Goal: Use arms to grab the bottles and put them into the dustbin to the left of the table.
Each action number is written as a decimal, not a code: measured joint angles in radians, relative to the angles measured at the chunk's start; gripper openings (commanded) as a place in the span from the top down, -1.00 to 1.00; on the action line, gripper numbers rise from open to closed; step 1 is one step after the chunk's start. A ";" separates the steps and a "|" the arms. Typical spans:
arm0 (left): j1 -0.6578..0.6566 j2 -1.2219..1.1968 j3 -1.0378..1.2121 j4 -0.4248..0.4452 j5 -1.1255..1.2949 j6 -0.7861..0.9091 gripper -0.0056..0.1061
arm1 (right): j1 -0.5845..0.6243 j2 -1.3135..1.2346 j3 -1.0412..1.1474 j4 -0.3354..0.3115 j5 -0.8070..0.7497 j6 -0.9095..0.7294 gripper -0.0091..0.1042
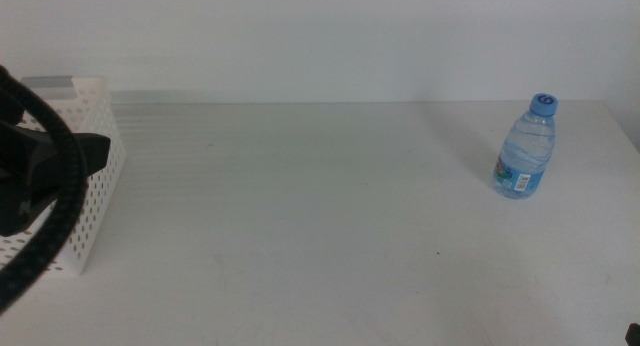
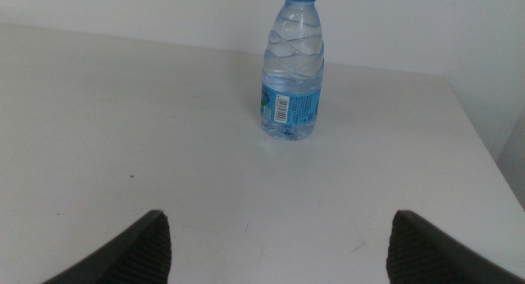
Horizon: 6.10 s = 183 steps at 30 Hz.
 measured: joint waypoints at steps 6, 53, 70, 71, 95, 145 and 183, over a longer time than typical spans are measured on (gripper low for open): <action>0.000 0.000 0.000 0.000 0.001 0.000 -0.57 | 0.000 0.048 -0.119 0.000 0.129 0.000 -0.40; 0.000 0.000 0.000 0.002 0.001 0.000 -0.57 | -0.077 1.648 -0.550 -0.211 -1.185 0.216 -0.57; 0.000 0.000 0.000 0.002 0.001 0.000 -0.57 | -0.078 1.899 -0.708 -0.290 -1.243 0.251 -0.70; 0.000 0.000 0.000 0.003 0.001 0.000 -0.57 | -0.079 1.920 -0.718 -0.289 -1.246 0.255 -0.76; 0.000 0.000 0.000 0.003 0.001 0.000 -0.57 | -0.079 2.048 -0.805 -0.282 -1.310 0.154 -0.37; 0.000 0.000 0.000 0.003 0.001 0.000 -0.57 | 0.452 2.135 -1.293 -0.940 -0.975 0.710 0.79; 0.000 0.000 0.000 0.003 0.001 0.000 -0.57 | 0.410 1.158 -0.760 -0.598 -0.457 0.702 -0.40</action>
